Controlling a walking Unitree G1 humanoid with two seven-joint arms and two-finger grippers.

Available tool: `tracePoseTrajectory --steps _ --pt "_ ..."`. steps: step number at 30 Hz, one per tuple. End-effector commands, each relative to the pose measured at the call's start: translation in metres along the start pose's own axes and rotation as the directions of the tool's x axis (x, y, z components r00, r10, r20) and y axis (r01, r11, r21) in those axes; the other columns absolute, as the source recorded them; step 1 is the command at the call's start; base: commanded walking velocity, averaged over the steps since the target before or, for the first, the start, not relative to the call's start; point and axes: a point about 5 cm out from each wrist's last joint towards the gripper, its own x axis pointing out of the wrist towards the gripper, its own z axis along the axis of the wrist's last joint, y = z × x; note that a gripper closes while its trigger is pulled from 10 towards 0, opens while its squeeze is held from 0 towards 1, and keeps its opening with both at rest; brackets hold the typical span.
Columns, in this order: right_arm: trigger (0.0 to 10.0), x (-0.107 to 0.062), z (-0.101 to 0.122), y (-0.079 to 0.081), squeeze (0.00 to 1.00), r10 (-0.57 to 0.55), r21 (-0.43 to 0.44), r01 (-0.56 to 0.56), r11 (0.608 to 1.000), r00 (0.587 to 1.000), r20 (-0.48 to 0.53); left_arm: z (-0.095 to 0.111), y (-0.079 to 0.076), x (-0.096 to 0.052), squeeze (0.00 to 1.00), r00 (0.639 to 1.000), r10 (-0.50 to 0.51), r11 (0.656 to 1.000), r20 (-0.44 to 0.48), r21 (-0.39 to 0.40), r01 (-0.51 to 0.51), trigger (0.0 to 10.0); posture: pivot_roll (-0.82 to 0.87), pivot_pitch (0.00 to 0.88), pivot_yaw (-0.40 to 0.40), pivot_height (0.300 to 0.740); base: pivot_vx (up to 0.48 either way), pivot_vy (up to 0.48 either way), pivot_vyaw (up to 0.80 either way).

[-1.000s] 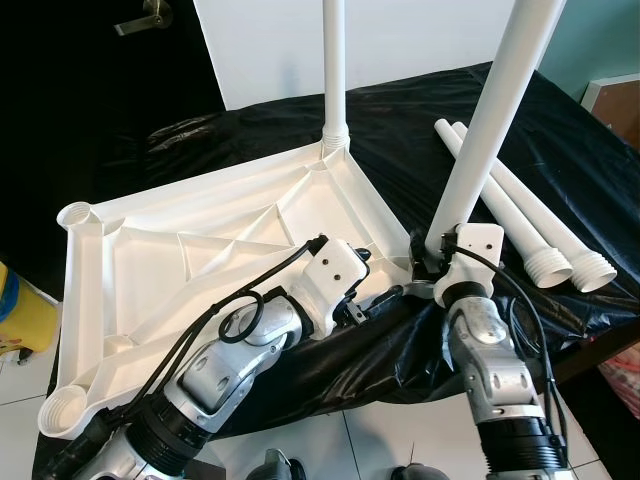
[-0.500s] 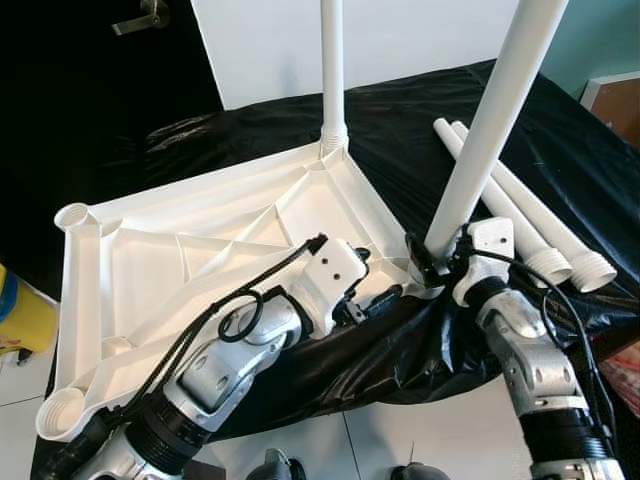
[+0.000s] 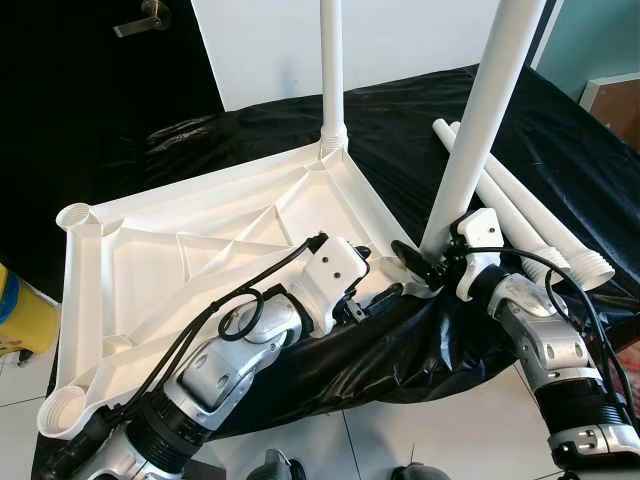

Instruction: Building children table

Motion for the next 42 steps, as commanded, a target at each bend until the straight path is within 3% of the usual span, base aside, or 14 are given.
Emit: tracePoseTrajectory --steps 1,11,12,21,24,26,30,33,35,36,38,39,41,42 --pt "0.0 0.000 -0.004 0.001 0.00 0.030 0.000 -0.030 1.000 0.999 -0.015 -0.002 -0.005 -0.002 0.00 0.988 -0.156 0.988 -0.008 0.009 0.156 10.0 -0.09 0.075 0.082 0.740 0.000 0.000 0.00" --pt "0.0 -0.005 -0.015 -0.008 0.00 0.000 0.011 0.001 1.000 0.999 -0.047 -0.001 -0.002 -0.002 0.00 0.989 -0.147 0.989 -0.009 0.014 0.148 10.0 -0.08 0.069 0.079 0.740 0.000 0.000 0.00" --pt "10.0 -0.005 -0.017 -0.007 0.00 -0.014 0.026 0.015 1.000 0.999 -0.049 -0.001 -0.003 -0.002 0.00 0.989 -0.148 0.989 -0.009 0.014 0.149 10.0 -0.09 0.070 0.083 0.740 0.000 0.000 0.00" --pt "10.0 -0.004 -0.026 -0.005 0.00 -0.138 0.028 0.142 0.990 0.986 -0.093 -0.001 -0.003 -0.003 0.00 0.988 -0.151 0.988 -0.012 0.013 0.151 10.0 -0.09 0.074 0.086 0.740 0.000 0.000 0.00" --pt "10.0 -0.003 -0.030 0.000 0.00 -0.242 0.059 0.250 0.967 0.963 -0.118 -0.002 -0.004 -0.003 0.00 0.988 -0.151 0.988 -0.014 0.009 0.152 10.0 -0.09 0.077 0.084 0.740 0.000 0.000 0.00" --pt "10.0 -0.003 -0.036 0.006 0.00 -0.382 0.104 0.402 0.910 0.908 -0.169 -0.003 -0.005 -0.003 0.00 0.988 -0.155 0.988 -0.014 0.005 0.155 10.0 -0.09 0.076 0.084 0.740 0.000 0.000 0.00" --pt "10.0 -0.003 -0.037 0.007 0.00 -0.400 0.100 0.420 0.902 0.900 -0.173 -0.003 -0.005 -0.003 0.00 0.988 -0.156 0.988 -0.014 0.005 0.156 10.0 -0.09 0.075 0.084 0.740 0.000 0.000 0.00" --pt "10.0 -0.002 -0.037 0.015 0.00 -0.470 0.104 0.492 0.864 0.864 -0.178 -0.003 -0.006 -0.002 0.00 0.987 -0.163 0.987 -0.012 0.004 0.163 10.0 -0.10 0.073 0.082 0.740 0.000 0.000 0.00" --pt "10.0 -0.004 -0.039 0.019 0.00 -0.576 0.102 0.601 0.793 0.793 -0.196 -0.003 -0.007 -0.002 0.00 0.986 -0.165 0.986 -0.011 0.004 0.165 10.0 -0.10 0.070 0.075 0.740 0.000 0.000 0.00" --pt "10.0 -0.004 -0.039 0.019 0.00 -0.576 0.102 0.601 0.793 0.793 -0.196 -0.003 -0.007 -0.002 0.00 0.986 -0.165 0.986 -0.011 0.004 0.165 10.0 -0.10 0.070 0.075 0.740 0.000 0.000 0.00" --pt "10.0 -0.005 -0.041 0.024 0.00 -0.659 0.103 0.689 0.718 0.719 -0.219 -0.003 -0.007 -0.001 0.00 0.986 -0.164 0.986 -0.010 0.003 0.165 10.0 -0.10 0.069 0.072 0.740 0.000 0.000 0.00" --pt "10.0 -0.005 -0.041 0.024 0.00 -0.659 0.103 0.689 0.718 0.719 -0.219 -0.003 -0.007 -0.001 0.00 0.986 -0.164 0.986 -0.010 0.003 0.165 10.0 -0.10 0.069 0.072 0.740 0.000 0.000 0.00" --pt "10.0 -0.003 -0.040 0.034 0.00 -0.734 0.115 0.768 0.630 0.637 -0.237 -0.003 -0.008 -0.001 0.00 0.987 -0.162 0.987 -0.008 0.001 0.162 10.0 -0.09 0.069 0.063 0.740 0.000 0.000 0.00" --pt "10.0 -0.003 -0.040 0.034 0.00 -0.734 0.115 0.768 0.630 0.637 -0.237 -0.003 -0.008 -0.001 0.00 0.987 -0.162 0.987 -0.008 0.001 0.162 10.0 -0.09 0.069 0.063 0.740 0.000 0.000 0.00"
